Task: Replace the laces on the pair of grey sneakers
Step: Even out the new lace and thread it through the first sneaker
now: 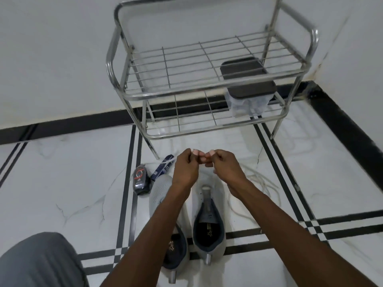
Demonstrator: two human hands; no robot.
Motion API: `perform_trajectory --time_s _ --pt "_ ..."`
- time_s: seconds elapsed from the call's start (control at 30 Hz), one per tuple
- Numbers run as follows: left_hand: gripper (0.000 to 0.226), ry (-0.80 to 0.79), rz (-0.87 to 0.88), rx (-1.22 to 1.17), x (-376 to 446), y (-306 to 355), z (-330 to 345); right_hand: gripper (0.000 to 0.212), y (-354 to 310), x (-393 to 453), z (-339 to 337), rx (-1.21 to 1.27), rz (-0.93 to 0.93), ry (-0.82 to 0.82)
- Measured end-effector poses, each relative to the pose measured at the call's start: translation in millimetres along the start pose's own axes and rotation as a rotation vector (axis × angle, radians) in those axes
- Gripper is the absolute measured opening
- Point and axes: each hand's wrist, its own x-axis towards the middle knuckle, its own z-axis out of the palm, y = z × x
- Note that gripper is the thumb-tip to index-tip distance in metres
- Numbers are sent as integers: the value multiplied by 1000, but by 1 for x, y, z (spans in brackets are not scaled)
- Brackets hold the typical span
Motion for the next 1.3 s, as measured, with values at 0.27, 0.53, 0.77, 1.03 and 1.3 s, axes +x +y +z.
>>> perform_trajectory --time_s 0.27,0.53,0.77,1.03,1.3 --pt "34 52 183 50 11 85 -27 30 -96 -8 -8 36 -173 115" --pt "35 50 375 7 16 180 -39 33 -188 -14 -31 -1 -376 180" --pt "35 116 490 29 18 253 -51 33 -267 -17 -54 -58 -520 273" --pt "30 218 588 -43 21 314 -60 32 -323 -20 -60 -50 -615 237" --pt "14 202 630 -215 8 334 -60 29 -346 -28 -61 -61 -655 227"
